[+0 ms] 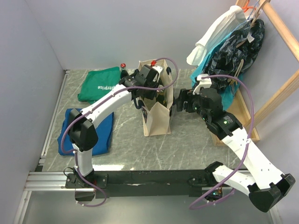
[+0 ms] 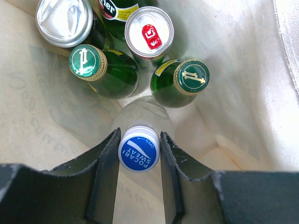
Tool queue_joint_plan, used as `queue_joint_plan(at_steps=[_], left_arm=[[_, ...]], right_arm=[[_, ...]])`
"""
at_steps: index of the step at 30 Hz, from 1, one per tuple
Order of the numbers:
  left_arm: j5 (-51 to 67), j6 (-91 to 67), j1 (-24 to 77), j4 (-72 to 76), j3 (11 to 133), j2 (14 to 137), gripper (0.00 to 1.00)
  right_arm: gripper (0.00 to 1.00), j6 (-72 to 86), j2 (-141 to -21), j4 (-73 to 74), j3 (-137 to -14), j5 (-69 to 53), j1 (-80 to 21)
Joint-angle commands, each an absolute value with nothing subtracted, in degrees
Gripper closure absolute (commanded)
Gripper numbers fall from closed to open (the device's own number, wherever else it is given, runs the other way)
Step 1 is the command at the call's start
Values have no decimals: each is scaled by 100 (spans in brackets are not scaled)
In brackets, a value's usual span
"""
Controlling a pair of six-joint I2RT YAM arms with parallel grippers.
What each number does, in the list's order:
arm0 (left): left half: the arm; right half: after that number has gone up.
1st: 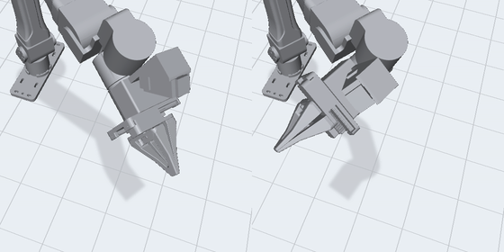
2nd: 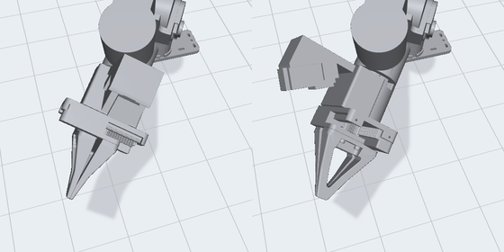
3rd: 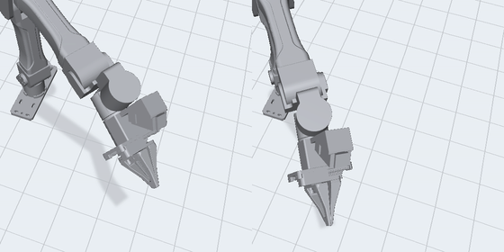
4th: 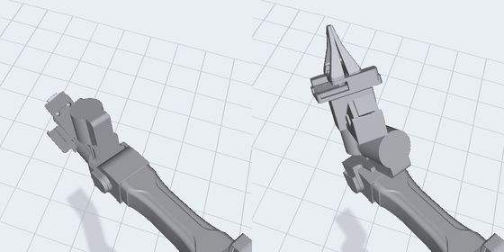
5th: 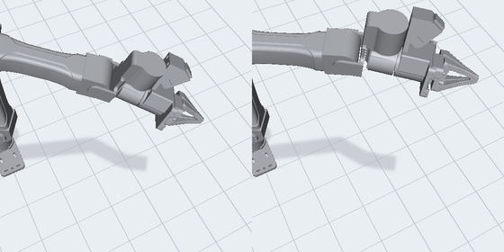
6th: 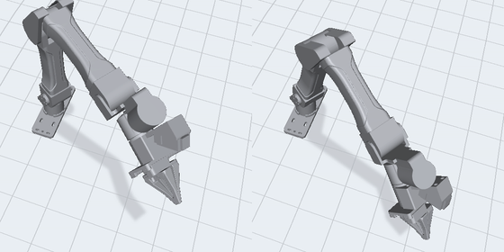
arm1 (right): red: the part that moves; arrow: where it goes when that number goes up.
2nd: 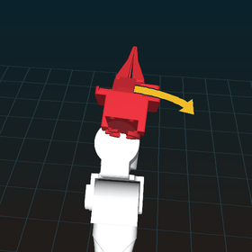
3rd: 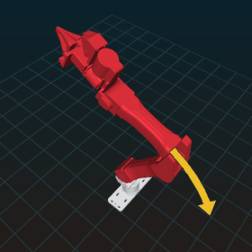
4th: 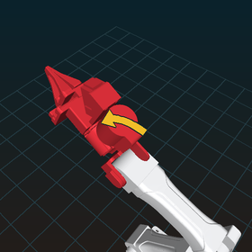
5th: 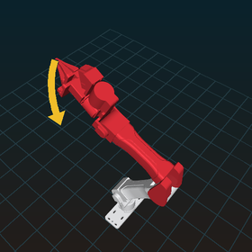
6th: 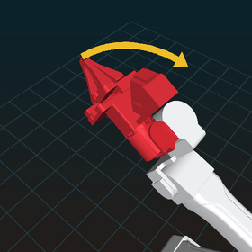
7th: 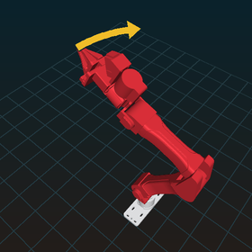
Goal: Take the beverage out of the canvas bag
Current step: Take out the drink from the canvas bag.
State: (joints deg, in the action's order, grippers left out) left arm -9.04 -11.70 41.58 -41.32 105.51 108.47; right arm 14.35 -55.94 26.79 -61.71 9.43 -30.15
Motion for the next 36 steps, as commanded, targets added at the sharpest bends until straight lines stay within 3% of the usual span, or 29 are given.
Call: queue_joint_plan(at_steps=[1,36], left_arm=[[-818,-1125,4148,-3709,10906,10406,99],[-361,-1037,4149,-3797,11557,10178,99]], right_arm=[[11,1503,-5475,2487,-6152,1002,-3032],[12,1643,-5414,2443,-6109,993,-3041]])
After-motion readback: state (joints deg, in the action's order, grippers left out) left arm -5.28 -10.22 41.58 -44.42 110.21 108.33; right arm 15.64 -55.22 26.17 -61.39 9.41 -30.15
